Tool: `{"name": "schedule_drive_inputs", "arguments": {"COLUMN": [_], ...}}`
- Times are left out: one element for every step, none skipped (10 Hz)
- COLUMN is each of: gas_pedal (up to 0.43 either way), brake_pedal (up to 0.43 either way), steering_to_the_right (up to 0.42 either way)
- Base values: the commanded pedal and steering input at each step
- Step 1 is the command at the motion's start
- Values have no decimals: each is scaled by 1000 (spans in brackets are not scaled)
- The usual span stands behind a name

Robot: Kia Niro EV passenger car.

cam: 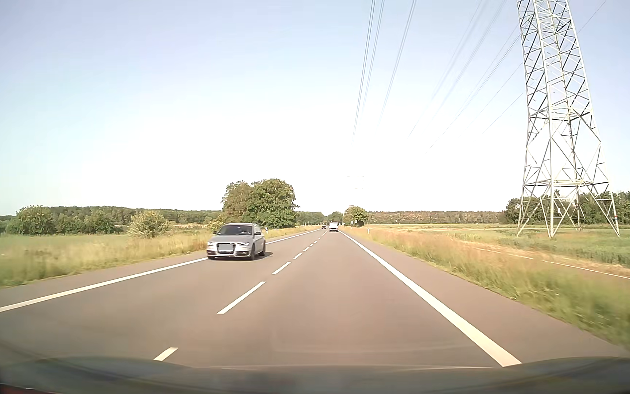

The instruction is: Follow the waypoints while adhering to traffic rules and regulations

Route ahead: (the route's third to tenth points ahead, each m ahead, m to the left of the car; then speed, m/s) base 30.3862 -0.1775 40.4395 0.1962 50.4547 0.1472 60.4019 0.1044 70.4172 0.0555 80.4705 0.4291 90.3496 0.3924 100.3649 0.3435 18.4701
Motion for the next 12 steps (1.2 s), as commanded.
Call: {"name": "schedule_drive_inputs", "arguments": {"gas_pedal": [169,169,169,169,169,169,169,169,169,169,169,169], "brake_pedal": [30,30,30,30,30,30,30,24,30,30,30,30], "steering_to_the_right": [-1,-1,-1,-1,-1,-1,-1,-2,-1,-1,-1,-1]}}
